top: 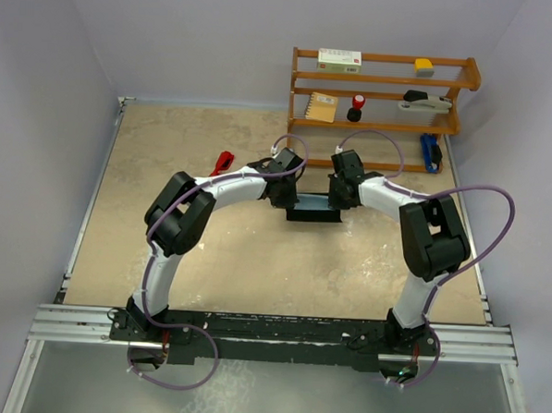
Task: Organize the sunglasses
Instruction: Place the glasses cleaning cloth in the sunglasses case.
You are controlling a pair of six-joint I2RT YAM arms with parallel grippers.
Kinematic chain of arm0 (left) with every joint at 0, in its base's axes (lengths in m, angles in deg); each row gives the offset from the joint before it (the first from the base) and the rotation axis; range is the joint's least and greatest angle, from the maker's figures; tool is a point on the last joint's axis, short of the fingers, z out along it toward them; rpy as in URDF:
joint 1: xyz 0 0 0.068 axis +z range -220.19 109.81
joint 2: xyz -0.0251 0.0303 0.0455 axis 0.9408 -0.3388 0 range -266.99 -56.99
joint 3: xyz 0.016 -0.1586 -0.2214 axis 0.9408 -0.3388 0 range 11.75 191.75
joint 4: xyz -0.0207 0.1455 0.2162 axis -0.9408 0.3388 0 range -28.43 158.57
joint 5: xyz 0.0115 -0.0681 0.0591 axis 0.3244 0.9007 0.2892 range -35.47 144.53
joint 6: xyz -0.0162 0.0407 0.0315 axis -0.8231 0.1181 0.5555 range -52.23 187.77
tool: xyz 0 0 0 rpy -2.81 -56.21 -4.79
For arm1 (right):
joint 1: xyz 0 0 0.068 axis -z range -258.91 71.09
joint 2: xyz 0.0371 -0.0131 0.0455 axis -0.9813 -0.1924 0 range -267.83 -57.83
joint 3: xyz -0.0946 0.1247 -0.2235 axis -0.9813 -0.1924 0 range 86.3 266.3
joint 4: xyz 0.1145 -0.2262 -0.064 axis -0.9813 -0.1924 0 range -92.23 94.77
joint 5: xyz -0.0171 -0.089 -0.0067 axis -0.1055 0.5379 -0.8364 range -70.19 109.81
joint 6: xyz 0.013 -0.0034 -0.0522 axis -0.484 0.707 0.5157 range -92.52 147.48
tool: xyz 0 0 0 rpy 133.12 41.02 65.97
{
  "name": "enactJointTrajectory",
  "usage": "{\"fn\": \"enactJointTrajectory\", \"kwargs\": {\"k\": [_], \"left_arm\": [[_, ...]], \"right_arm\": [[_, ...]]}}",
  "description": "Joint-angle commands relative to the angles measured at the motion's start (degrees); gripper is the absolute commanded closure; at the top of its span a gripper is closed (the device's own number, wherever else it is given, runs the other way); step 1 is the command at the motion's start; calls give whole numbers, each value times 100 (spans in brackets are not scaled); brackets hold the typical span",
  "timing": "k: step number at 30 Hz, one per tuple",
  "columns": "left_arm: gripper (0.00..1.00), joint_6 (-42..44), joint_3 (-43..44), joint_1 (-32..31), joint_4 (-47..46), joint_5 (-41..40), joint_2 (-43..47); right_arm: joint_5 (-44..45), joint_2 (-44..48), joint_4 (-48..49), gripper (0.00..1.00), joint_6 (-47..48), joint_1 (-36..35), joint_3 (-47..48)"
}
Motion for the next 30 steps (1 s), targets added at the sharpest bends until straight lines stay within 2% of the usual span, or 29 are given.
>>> {"fn": "enactJointTrajectory", "kwargs": {"k": [1,9,25,30], "left_arm": [[100,-56,96,6,77,178,-35],[100,-44,611,15,552,310,-404],[100,-181,456,66,466,420,-534],[100,-178,446,67,554,332,-238]], "right_arm": [[-31,-118,-82,100,106,-34,270],[-158,-384,-267,100,134,-58,572],[-169,-459,-235,100,149,-87,435],[-201,-188,-332,100,143,-96,389]]}}
